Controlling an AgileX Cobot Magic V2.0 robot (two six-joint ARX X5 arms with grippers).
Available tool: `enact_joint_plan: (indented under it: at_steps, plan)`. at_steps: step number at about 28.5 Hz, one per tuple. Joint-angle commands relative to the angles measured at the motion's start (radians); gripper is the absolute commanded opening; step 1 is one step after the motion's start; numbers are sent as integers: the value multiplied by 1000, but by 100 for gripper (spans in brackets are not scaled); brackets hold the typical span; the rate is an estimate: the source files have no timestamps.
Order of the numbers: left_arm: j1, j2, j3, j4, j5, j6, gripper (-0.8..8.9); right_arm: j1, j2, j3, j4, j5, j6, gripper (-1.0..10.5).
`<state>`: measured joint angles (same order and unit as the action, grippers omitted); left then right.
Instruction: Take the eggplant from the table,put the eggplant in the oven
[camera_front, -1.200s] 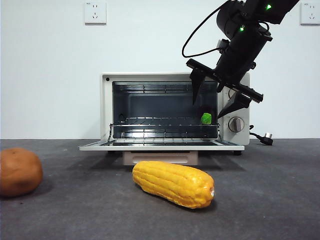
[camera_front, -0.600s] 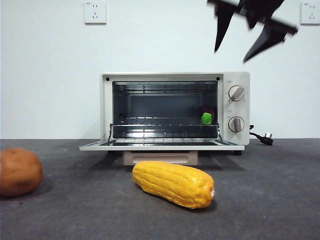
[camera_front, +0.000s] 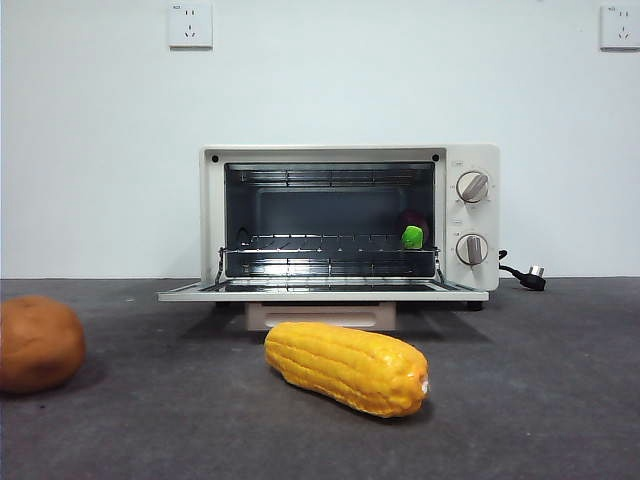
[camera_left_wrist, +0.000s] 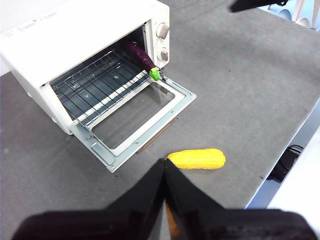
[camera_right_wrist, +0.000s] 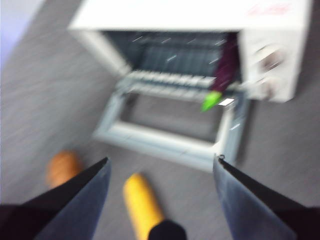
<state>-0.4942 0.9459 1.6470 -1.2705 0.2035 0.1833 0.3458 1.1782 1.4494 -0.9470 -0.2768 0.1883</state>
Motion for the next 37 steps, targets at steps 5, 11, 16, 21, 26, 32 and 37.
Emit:
enact_joint_plan:
  at_steps: [5, 11, 16, 21, 26, 32, 37]
  plan:
    - [-2, 6, -6, 10, 2, 10, -6, 28, -137, 3, -161, -80, -56, 343]
    - [-2, 23, -6, 18, 2, 10, -6, 42, -207, 3, -189, -80, -69, 249]
    - [-2, 41, -6, 35, 2, 11, -6, 42, -215, 3, -218, -80, -105, -17]
    - [-2, 61, -6, 56, 1, 11, -6, 42, -214, 3, -236, -80, -118, -12]
    - [-2, 93, -6, 84, 1, 34, -6, 43, -214, 3, -239, -84, -122, -12]
    - [31, 163, -6, 144, 2, 60, -6, 47, -215, 3, -273, -89, -138, -12]
    - [135, 245, -6, 192, 80, 60, -6, 67, -224, 3, -294, -90, -144, -12]
